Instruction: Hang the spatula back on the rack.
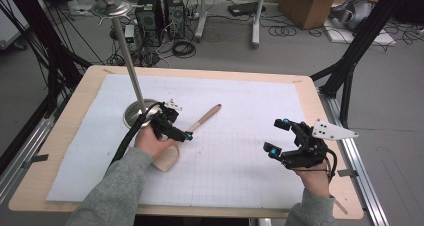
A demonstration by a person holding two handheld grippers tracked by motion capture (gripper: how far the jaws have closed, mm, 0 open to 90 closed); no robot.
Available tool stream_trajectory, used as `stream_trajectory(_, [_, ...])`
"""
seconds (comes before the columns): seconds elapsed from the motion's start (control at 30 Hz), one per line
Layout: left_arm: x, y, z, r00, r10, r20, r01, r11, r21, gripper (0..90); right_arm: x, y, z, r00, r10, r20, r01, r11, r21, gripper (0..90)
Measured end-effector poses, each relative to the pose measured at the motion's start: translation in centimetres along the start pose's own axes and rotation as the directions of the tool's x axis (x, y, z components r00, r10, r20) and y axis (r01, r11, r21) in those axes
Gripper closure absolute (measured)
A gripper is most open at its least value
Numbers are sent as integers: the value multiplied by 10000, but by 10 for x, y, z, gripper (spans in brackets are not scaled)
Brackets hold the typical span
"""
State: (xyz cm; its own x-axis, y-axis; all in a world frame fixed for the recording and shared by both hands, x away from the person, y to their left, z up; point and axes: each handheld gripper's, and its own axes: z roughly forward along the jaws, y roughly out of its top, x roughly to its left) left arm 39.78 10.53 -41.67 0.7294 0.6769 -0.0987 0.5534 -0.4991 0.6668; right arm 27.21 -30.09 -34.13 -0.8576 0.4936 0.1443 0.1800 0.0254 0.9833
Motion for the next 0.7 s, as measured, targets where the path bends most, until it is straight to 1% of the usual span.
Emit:
stream_trajectory(0.07, [0,0,2,10000,-73,34,73,10000,-12,68,0,0,-1,10000,48,-8,-48,10000,-3,88])
stream_trajectory(0.17, [1,-1,6,9998,-129,124,127,9998,139,69,0,0,-1,10000,-28,8,28,10000,-33,88])
stream_trajectory(0.2, [2,-1,7,9999,-108,110,106,9997,214,69,0,0,-1,10000,-28,8,28,10000,-33,88])
stream_trajectory(0.23, [2,-2,9,9998,-200,87,198,9995,256,68,0,0,-1,10000,-11,21,11,10000,-14,88])
stream_trajectory(0.27, [2,-2,9,9998,-200,87,198,9995,256,69,0,0,-1,10000,-1,17,1,10000,-14,88])
stream_trajectory(0.3, [3,-2,10,9999,-127,86,123,9992,371,69,0,0,-1,10000,-1,17,1,10000,-14,88])
stream_trajectory(0.33, [4,-2,11,9996,-259,60,257,9990,360,79,0,0,-1,10000,14,6,-14,10000,2,88])
stream_trajectory(0.43, [4,-2,12,9996,-285,42,283,9987,425,85,0,0,-1,10000,10,6,-10,10000,1,88])
stream_trajectory(0.5, [4,-1,12,9996,-292,45,290,9984,488,93,0,0,-1,10000,-30,4,30,10000,-29,88])
stream_trajectory(0.57, [2,0,13,9995,-312,102,307,9985,451,99,0,0,-1,10000,-61,17,62,10000,-66,88])
stream_trajectory(0.67, [0,2,16,9995,-316,66,312,9981,533,105,1,0,-2,10000,46,16,-46,10000,-68,88])
stream_trajectory(0.7, [0,2,17,9995,-319,58,315,9979,562,108,1,0,-2,10000,16,5,-16,10000,-83,88])
